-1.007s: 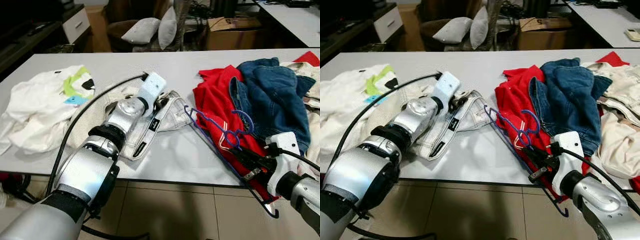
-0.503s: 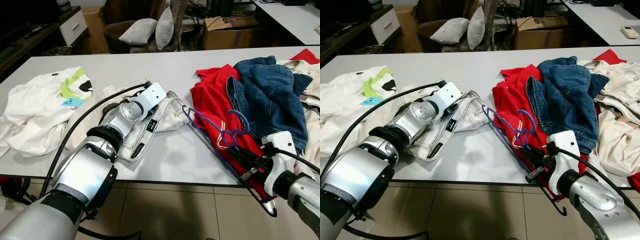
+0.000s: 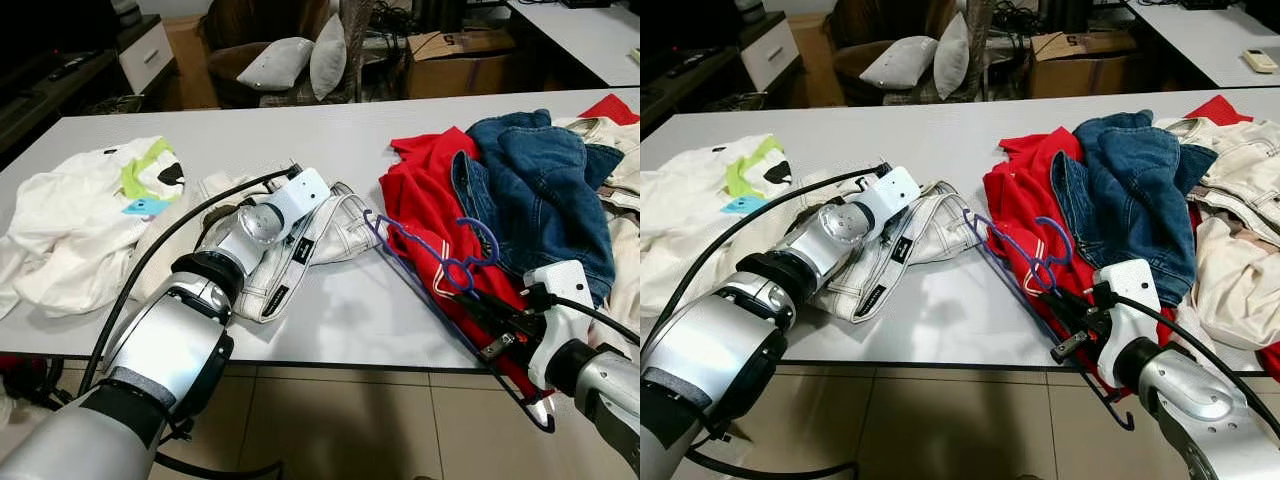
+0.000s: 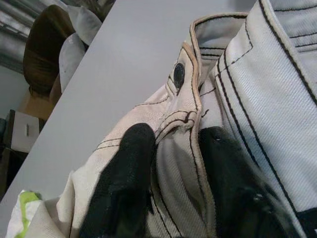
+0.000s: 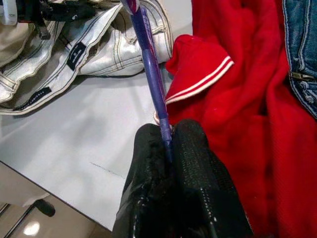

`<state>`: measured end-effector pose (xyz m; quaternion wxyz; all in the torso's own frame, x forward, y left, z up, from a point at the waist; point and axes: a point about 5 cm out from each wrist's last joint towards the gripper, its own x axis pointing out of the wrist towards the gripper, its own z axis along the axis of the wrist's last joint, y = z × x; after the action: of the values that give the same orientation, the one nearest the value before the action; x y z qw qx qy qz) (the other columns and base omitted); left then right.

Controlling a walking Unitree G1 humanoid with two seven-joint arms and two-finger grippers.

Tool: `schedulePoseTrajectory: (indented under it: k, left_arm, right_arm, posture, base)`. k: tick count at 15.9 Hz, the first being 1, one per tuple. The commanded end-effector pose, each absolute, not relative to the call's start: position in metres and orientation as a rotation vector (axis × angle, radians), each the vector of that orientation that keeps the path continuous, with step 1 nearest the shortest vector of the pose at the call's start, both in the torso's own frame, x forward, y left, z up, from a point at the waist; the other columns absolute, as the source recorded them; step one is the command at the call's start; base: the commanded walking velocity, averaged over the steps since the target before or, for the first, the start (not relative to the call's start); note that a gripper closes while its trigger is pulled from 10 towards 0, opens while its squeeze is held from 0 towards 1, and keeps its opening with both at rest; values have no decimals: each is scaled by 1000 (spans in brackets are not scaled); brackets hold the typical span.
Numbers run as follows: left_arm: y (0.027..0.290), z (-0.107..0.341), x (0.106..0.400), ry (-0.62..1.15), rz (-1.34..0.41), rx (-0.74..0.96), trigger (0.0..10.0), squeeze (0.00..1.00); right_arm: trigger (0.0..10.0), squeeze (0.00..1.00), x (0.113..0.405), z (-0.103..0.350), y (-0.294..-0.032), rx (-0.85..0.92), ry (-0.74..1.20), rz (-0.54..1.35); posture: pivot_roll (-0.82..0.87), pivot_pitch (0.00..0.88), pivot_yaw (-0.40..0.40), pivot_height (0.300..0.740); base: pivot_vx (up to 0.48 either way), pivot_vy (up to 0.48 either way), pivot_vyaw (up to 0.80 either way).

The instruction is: Hang hanger

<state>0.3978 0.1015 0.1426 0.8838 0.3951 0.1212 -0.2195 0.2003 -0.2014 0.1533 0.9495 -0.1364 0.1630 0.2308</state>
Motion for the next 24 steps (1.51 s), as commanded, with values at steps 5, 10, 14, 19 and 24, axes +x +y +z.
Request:
schedulePoseTrajectory:
  k: [5, 10, 14, 19, 24]
  left_arm:
    - [110, 134, 396, 292, -417, 840, 0, 0]
    - [117, 136, 397, 293, -366, 838, 0, 0]
    - [137, 134, 397, 306, -319, 818, 0, 0]
    - [158, 189, 413, 140, -286, 565, 0, 0]
    - [159, 320, 425, -216, -254, 461, 0, 0]
  right_arm:
    - [10000, 0, 199, 157, -199, -288, 321, 465]
    - [10000, 0, 200, 161, -197, -289, 300, 451]
    - [10000, 0, 207, 171, -193, -236, 218, 469]
    - [10000, 0, 214, 188, -175, -117, 124, 623]
    - [10000, 0, 244, 195, -150, -123, 82, 748]
  posture:
    - [-311, 0, 173, 740]
    - [-317, 0, 172, 740]
    - [-288, 0, 147, 740]
    - [-216, 0, 87, 740]
    - [-139, 0, 26, 740]
  base:
    - [0, 0, 0]
    - [0, 0, 0]
    - [0, 0, 0]
    - [0, 0, 0]
    - [0, 0, 0]
